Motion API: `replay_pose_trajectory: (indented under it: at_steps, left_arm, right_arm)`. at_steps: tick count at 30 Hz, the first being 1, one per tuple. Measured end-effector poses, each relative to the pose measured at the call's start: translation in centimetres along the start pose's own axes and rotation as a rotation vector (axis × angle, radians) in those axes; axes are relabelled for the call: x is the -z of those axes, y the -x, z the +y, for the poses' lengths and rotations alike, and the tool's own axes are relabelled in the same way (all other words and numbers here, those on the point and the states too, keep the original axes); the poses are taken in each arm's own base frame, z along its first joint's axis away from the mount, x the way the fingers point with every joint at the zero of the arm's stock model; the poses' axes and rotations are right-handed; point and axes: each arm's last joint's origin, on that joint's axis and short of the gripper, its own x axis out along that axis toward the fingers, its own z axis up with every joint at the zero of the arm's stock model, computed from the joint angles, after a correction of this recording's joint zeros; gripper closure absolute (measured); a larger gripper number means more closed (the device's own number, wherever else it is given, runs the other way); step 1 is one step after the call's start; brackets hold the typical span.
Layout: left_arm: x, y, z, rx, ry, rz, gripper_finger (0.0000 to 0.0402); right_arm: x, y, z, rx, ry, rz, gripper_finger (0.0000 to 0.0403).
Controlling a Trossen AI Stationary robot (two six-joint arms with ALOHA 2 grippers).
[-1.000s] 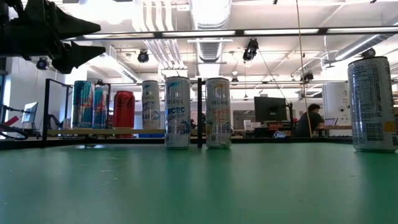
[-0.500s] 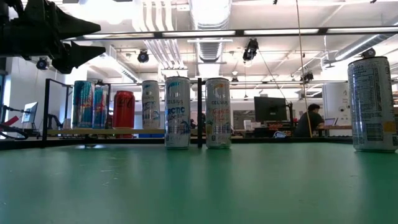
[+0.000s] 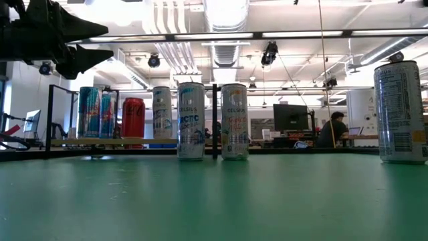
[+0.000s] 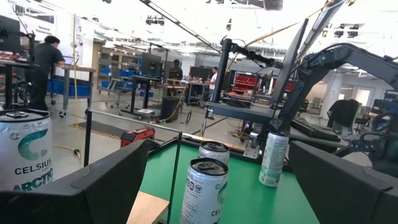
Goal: Place canned beverage on shelf
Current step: Move the red soda can to the center of the table
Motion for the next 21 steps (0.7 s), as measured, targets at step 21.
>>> replay_pose_trajectory:
  at_steps: [21]
  left_arm:
    - [0.0,0.0,0.0,-0.001,0.000,0.000,0.0027]
  right_arm:
    - [-9.6,3.5,12.1,-0.171,0.459,-0.110,0.0106]
